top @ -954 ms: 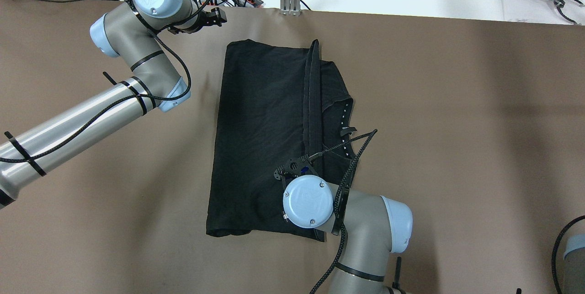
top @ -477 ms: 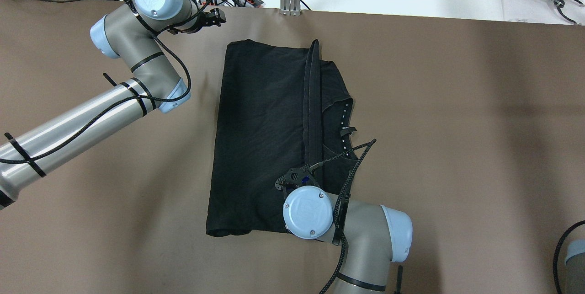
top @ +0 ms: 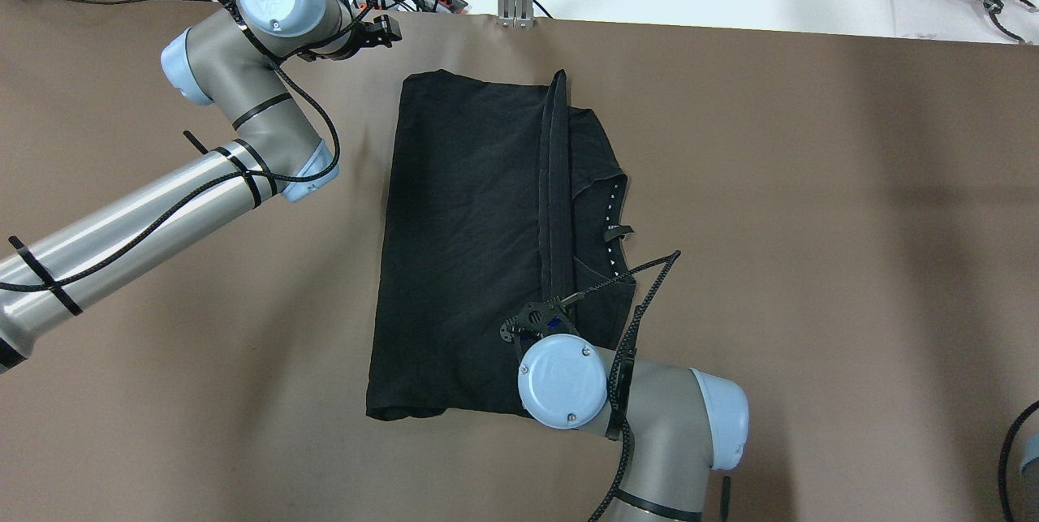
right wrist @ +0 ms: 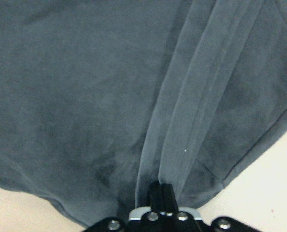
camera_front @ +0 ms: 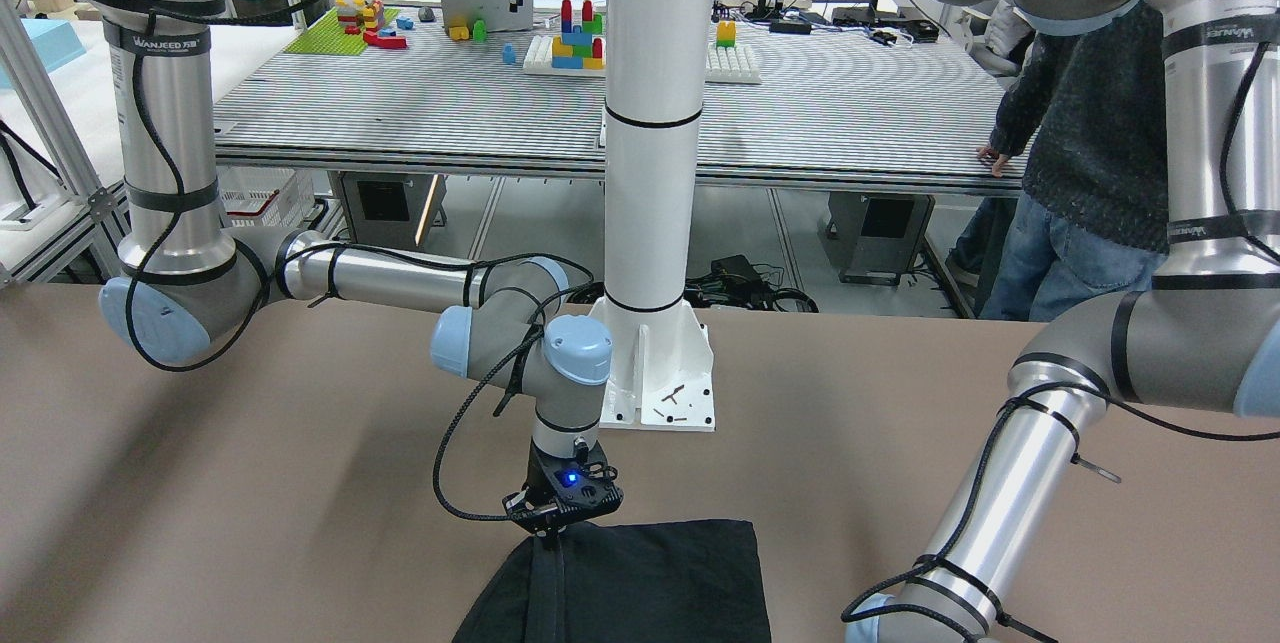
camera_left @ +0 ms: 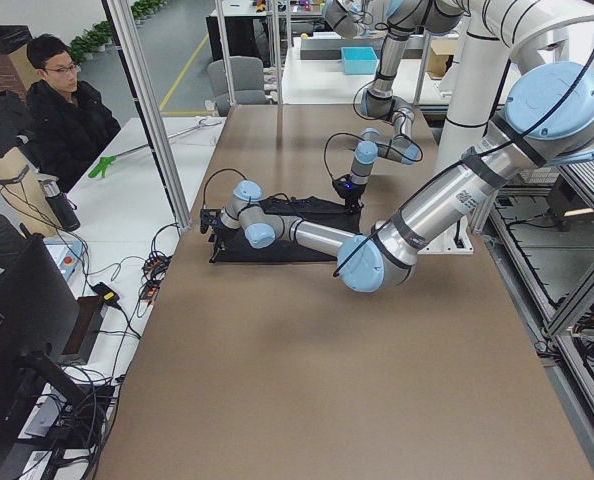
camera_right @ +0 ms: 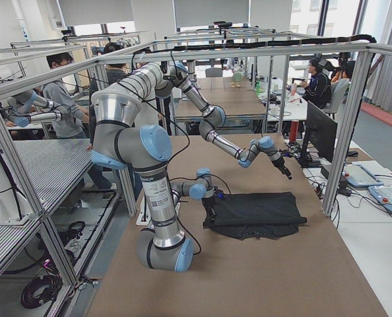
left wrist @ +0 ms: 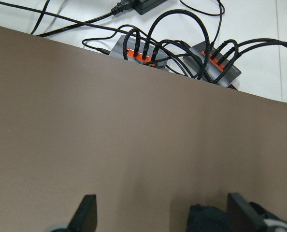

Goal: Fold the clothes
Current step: 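Grasp the shirt's side edge with the right gripper near the robot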

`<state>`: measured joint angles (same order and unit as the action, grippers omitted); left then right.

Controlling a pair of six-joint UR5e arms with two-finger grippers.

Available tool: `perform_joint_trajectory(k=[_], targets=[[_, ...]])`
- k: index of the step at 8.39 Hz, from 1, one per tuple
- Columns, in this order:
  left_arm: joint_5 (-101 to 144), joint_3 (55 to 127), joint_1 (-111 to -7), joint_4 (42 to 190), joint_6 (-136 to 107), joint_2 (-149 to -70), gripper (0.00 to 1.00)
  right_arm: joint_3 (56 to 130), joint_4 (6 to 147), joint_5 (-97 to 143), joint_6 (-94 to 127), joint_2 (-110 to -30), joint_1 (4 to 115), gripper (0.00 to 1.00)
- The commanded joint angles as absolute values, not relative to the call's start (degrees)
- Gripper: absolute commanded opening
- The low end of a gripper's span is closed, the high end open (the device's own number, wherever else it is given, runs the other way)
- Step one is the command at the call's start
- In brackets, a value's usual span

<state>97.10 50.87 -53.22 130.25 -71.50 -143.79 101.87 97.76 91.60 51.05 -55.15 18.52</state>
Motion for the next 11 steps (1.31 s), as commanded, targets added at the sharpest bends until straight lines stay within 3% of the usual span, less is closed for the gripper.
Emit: perform_joint_trajectory(k=[1,4,5,6,7,9,11], targets=[[97.03,50.89,-52.83,130.25,-71.81,-143.79,0.95,108.6,97.82,92.02,48.19,-61.41,19.15,0.0],[95.46,50.89,-52.04,130.25,-72.77,-143.88,0.95,109.51,97.73,91.41,48.24,-64.51,19.07,0.01],[94.67,50.89,-51.34,130.25,-73.03,-143.88,0.95,109.77,97.73,91.41,48.34,-64.95,19.07,0.3],[94.66,50.89,-51.24,130.25,-73.56,-143.96,0.95,110.38,97.73,91.41,48.34,-65.21,19.25,0.74],[94.66,50.89,-51.24,130.25,-73.56,-143.96,0.95,111.26,97.73,91.41,48.6,-65.13,19.42,0.94],[94.92,50.98,-51.24,130.25,-73.48,-144.05,0.95,111.18,97.82,91.76,48.6,-62.94,19.69,0.95],[96.58,55.51,-51.42,127.29,-73.3,-142.49,0.94,110.05,97.91,91.15,48.69,-62.49,18.99,0.95]])
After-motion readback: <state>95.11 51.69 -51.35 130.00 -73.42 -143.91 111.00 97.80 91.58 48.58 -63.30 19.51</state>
